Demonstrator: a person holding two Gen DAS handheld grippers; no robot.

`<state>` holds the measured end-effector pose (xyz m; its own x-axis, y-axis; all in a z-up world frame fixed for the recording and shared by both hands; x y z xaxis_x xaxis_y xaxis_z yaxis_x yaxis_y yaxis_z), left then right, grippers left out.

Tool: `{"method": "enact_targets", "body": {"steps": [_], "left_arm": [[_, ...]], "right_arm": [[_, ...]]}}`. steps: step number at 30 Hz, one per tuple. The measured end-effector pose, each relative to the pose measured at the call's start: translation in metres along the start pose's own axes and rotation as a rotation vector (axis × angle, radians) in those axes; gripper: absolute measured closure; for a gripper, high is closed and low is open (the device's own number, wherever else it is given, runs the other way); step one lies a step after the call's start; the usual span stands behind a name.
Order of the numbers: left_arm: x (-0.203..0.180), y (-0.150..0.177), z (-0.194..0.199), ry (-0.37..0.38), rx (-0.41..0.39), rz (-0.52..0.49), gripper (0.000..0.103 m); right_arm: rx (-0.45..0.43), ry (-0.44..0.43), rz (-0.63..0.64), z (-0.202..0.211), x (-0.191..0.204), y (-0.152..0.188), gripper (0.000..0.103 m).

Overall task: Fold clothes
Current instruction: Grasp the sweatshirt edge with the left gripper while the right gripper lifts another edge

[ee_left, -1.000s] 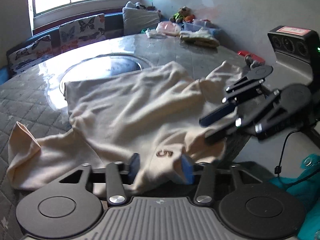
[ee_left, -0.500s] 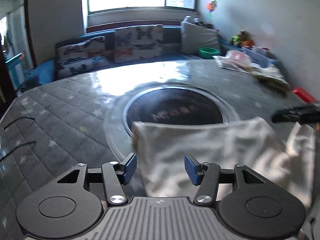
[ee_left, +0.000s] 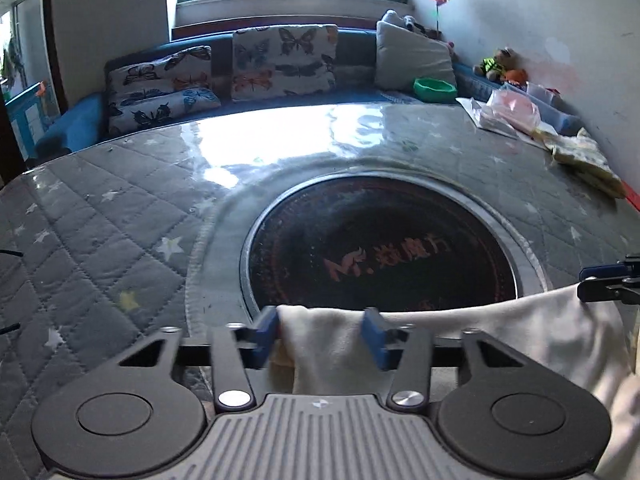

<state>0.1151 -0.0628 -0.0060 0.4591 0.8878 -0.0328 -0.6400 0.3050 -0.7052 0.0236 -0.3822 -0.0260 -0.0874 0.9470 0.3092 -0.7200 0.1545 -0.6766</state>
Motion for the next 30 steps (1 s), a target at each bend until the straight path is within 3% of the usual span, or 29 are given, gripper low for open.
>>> {"method": "enact_targets", "body": {"steps": [1,4,5,10,12,16,19,21,26,30], "left_arm": [[-0.001,0.000,0.002,0.005,-0.007,0.000,0.078],[-0.003,-0.001,0.008,0.021,-0.030,0.001,0.092],[-0.003,-0.002,0.010,0.026,-0.037,0.001,0.093],[-0.005,-0.003,0.037,0.076,-0.108,0.001,0.095],[-0.006,-0.001,0.057,0.115,-0.154,0.000,0.095],[-0.002,0.022,0.094,0.173,-0.203,-0.038,0.095],[0.002,0.051,0.109,0.185,-0.189,-0.103,0.095],[0.005,0.070,0.112,0.185,-0.151,-0.142,0.095],[0.017,0.102,0.114,0.161,-0.064,-0.194,0.092],[0.030,0.099,0.118,0.123,-0.076,-0.164,0.090]], "right_arm": [[0.005,0.000,0.007,-0.002,0.001,0.001,0.064],[0.015,-0.006,0.011,-0.004,0.005,0.000,0.082],[0.018,-0.009,0.010,-0.005,0.006,0.000,0.089],[-0.061,-0.086,0.024,0.020,0.023,-0.003,0.091],[-0.091,-0.121,0.067,0.034,0.037,-0.001,0.092],[-0.110,-0.224,0.270,0.069,0.080,0.024,0.092],[-0.041,-0.225,0.443,0.076,0.104,0.058,0.092],[0.034,-0.226,0.493,0.071,0.110,0.079,0.092],[0.113,-0.256,0.489,0.069,0.113,0.100,0.090],[0.079,-0.284,0.423,0.083,0.108,0.088,0.087]]}}
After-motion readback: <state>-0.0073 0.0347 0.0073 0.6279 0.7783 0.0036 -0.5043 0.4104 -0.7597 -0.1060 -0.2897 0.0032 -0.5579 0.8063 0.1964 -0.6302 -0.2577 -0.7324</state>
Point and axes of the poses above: each gripper's, at about its wrist camera, not at the fingertips, and z roughly against the way its jaws point, x to its left, y to its underside, the point moved 6 cm from there along -z, roughly the way its jaws point, and after that the axes turned 1 degree about -y, right-handed, at the moved point
